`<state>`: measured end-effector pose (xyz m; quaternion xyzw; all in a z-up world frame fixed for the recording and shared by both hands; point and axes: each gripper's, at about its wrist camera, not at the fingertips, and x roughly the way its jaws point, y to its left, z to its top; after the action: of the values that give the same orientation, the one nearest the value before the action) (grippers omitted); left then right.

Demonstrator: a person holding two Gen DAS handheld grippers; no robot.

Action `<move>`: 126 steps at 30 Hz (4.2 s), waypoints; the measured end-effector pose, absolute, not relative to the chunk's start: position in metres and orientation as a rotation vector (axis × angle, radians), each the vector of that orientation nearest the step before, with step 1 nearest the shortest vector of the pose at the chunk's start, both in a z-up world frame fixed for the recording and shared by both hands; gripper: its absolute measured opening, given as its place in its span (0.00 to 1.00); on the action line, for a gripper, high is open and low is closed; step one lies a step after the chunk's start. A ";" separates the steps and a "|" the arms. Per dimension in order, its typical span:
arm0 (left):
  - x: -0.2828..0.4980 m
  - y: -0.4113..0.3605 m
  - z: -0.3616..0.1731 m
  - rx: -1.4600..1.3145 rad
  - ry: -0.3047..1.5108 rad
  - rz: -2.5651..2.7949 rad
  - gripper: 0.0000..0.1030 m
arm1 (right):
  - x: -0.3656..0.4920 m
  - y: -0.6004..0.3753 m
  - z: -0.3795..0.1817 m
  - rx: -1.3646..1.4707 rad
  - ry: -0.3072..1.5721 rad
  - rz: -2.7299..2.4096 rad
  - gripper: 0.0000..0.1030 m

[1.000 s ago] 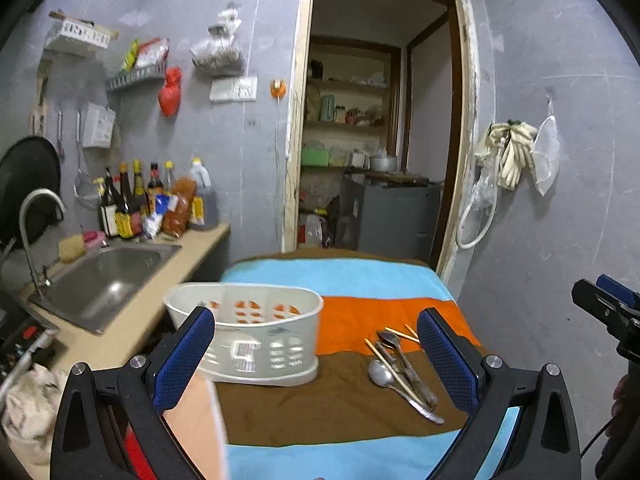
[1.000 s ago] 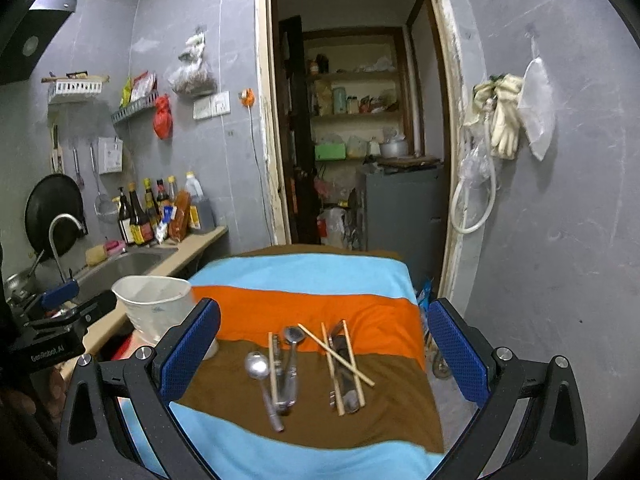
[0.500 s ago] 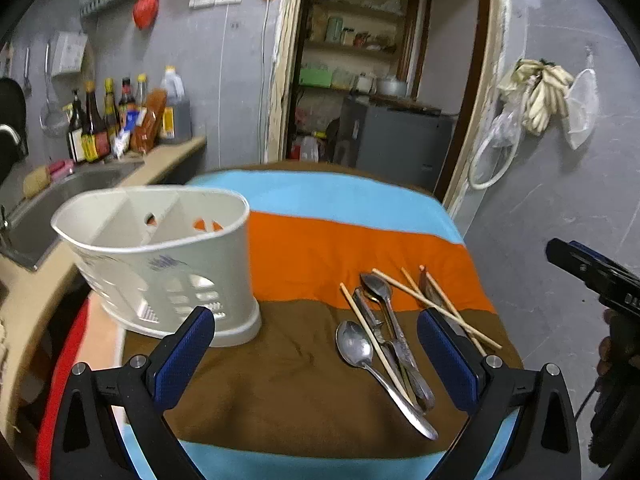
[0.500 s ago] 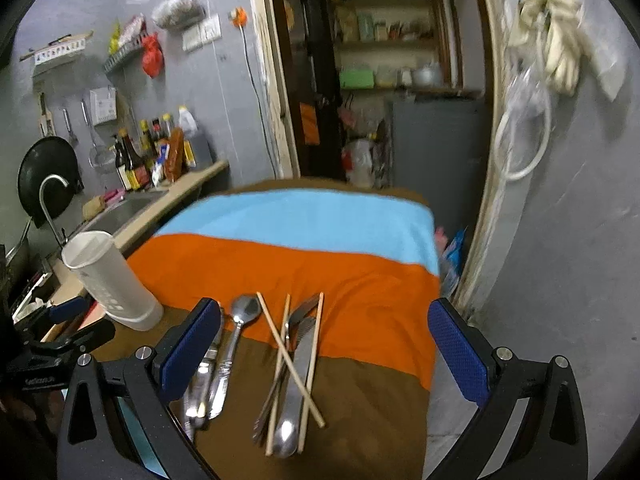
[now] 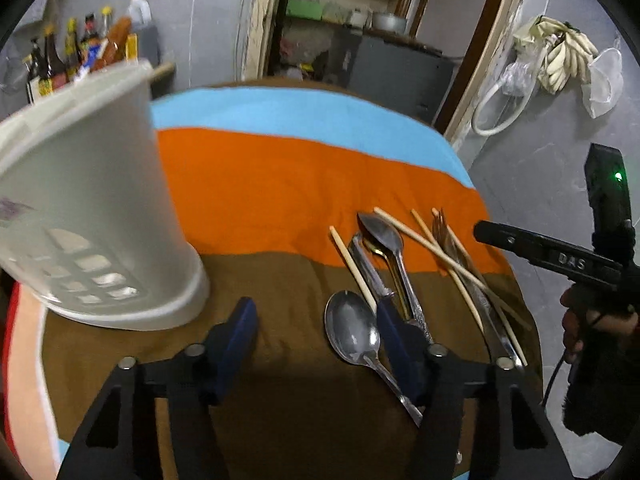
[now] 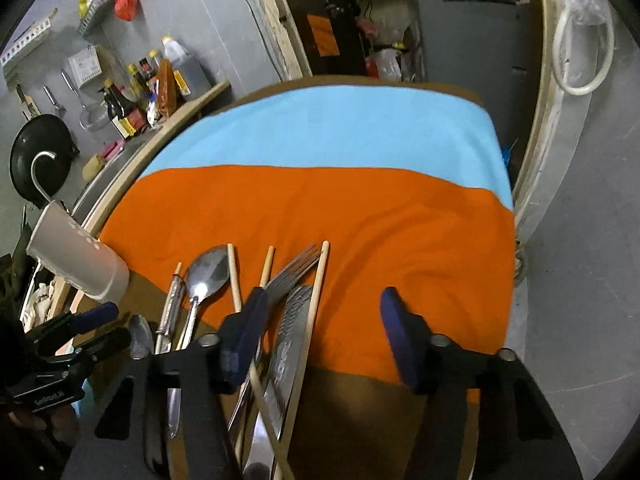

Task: Organize utensils
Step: 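Lower the right tool onto the utensils and grasp a wooden chopstick while the left tool follows, then carry the chopstick with the right tool into the white basket and open, then move both tools back down over the remaining utensils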

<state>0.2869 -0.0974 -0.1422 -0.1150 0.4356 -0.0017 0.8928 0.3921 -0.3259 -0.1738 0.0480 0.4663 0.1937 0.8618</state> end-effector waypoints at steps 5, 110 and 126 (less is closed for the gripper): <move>0.293 -0.097 -0.152 -0.276 0.938 -0.021 0.36 | 0.403 -0.317 -0.191 0.093 1.052 0.408 0.28; 0.239 0.137 -0.014 -0.284 0.496 -0.007 0.59 | 0.258 -0.138 -0.018 0.360 0.272 0.201 0.58; 0.219 0.041 0.035 -0.171 0.347 -0.036 0.97 | 0.205 -0.234 0.036 0.160 0.226 0.071 0.98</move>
<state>0.2186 0.0413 0.0351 -0.0850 0.1723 -0.0177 0.9812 0.2046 -0.2344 0.0359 0.0798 0.1126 0.0352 0.9898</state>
